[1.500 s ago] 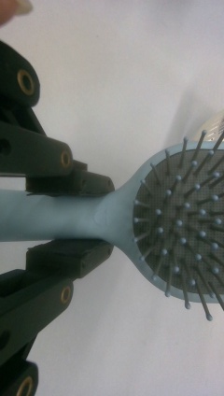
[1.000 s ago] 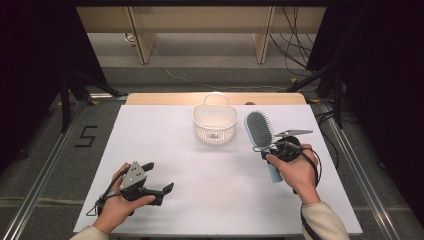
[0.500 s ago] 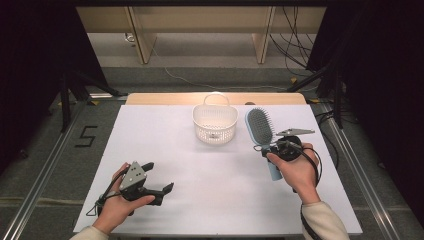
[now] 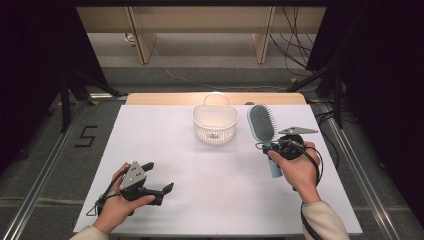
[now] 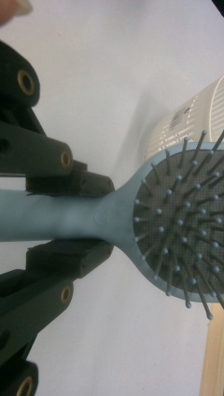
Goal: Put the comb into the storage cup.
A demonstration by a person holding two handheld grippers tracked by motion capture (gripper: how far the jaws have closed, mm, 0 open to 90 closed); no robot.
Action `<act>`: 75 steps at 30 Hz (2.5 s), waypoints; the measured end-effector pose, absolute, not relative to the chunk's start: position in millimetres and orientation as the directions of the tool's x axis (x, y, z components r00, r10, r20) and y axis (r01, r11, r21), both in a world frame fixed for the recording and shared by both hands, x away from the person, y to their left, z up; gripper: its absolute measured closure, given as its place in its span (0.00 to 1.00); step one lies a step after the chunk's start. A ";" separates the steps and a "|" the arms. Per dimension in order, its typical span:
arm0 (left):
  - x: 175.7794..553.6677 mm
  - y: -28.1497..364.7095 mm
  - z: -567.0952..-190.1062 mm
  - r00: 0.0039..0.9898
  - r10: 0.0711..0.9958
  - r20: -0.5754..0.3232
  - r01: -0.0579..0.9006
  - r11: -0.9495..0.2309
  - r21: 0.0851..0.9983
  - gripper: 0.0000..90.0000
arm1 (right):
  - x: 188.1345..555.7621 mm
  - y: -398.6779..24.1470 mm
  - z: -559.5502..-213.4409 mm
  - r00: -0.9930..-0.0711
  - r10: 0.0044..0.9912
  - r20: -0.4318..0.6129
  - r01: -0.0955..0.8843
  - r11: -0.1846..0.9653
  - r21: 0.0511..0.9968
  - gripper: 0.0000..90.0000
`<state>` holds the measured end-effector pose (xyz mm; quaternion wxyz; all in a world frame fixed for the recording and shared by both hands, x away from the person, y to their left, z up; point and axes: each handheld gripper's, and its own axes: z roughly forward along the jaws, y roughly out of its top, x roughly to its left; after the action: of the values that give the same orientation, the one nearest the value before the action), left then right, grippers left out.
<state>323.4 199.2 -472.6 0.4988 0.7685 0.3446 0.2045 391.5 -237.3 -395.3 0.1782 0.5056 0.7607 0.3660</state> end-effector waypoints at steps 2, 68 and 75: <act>323.4 199.1 -472.7 0.678 0.734 -0.031 0.327 -0.264 0.908 0.03 | 391.8 -237.5 -394.9 -0.424 0.900 0.103 0.638 0.216 0.739 0.78; 323.9 198.6 -473.2 0.678 0.734 -0.029 0.326 -0.265 0.907 0.03 | 397.4 -233.4 -377.7 -0.419 0.904 0.085 0.540 0.173 0.824 0.78; 323.9 198.6 -473.2 0.679 0.734 -0.029 0.326 -0.265 0.907 0.03 | 398.5 -233.5 -376.4 -0.416 0.905 0.083 0.533 0.169 0.829 0.78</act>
<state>323.9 198.6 -473.2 0.4984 0.7687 0.3448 0.2046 398.5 -233.5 -376.4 0.2233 0.4919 0.7311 0.4167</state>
